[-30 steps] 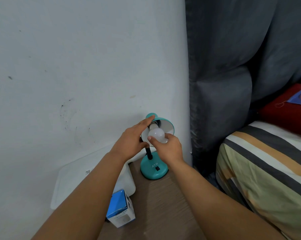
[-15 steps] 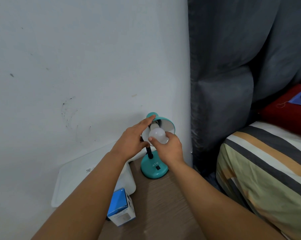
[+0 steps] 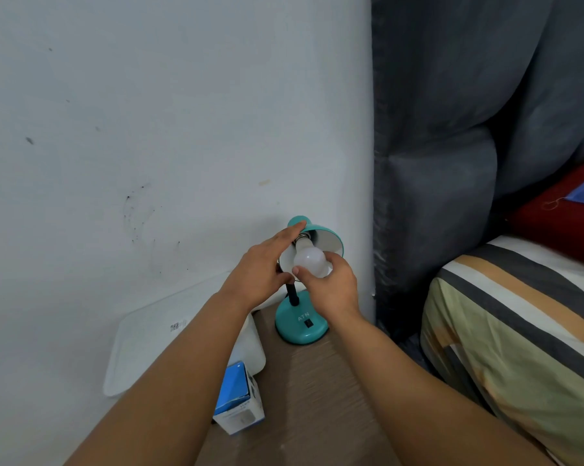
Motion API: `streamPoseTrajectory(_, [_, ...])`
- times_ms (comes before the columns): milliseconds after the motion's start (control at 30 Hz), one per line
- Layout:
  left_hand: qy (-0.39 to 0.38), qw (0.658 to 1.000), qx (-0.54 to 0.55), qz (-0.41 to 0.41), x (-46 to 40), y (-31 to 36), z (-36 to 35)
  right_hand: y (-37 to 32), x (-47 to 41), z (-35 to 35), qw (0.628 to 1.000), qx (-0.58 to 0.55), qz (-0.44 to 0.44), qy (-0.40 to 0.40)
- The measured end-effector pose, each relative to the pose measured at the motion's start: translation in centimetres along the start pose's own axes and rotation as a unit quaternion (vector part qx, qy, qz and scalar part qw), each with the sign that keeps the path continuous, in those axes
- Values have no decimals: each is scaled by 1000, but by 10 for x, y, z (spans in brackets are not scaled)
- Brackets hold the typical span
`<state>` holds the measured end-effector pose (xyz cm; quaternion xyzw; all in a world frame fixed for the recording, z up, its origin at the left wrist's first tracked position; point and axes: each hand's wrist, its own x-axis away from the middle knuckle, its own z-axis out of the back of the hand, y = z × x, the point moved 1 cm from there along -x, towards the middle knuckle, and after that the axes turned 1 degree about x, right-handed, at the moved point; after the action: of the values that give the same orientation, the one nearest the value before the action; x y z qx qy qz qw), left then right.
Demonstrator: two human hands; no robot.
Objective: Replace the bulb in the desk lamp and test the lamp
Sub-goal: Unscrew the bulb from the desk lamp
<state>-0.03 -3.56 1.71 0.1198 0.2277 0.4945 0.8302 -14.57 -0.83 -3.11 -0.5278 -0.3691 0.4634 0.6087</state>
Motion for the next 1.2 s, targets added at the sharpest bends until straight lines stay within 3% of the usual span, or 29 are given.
streamPoseTrajectory(200, [9, 1000, 8, 1, 4, -2, -2, 8, 5, -8, 999, 23, 32, 21])
streamPoseTrajectory(367, [6, 1000, 11, 2, 3, -1, -2, 6, 5, -5, 1000, 14, -12, -10])
streamPoseTrajectory(567, [4, 1000, 5, 4, 4, 1, -3, 6, 3, -2, 1000, 7, 8, 24])
streamPoseTrajectory(800, [15, 1000, 2, -1, 3, -3, -4, 7, 4, -5, 1000, 6, -19, -3])
streamPoseTrajectory(1067, [6, 1000, 0, 6, 6, -3, -4, 10, 6, -6, 999, 21, 21, 26])
streamPoseTrajectory(1200, [13, 1000, -5, -1, 4, -3, -5, 9, 4, -5, 999, 20, -25, 1])
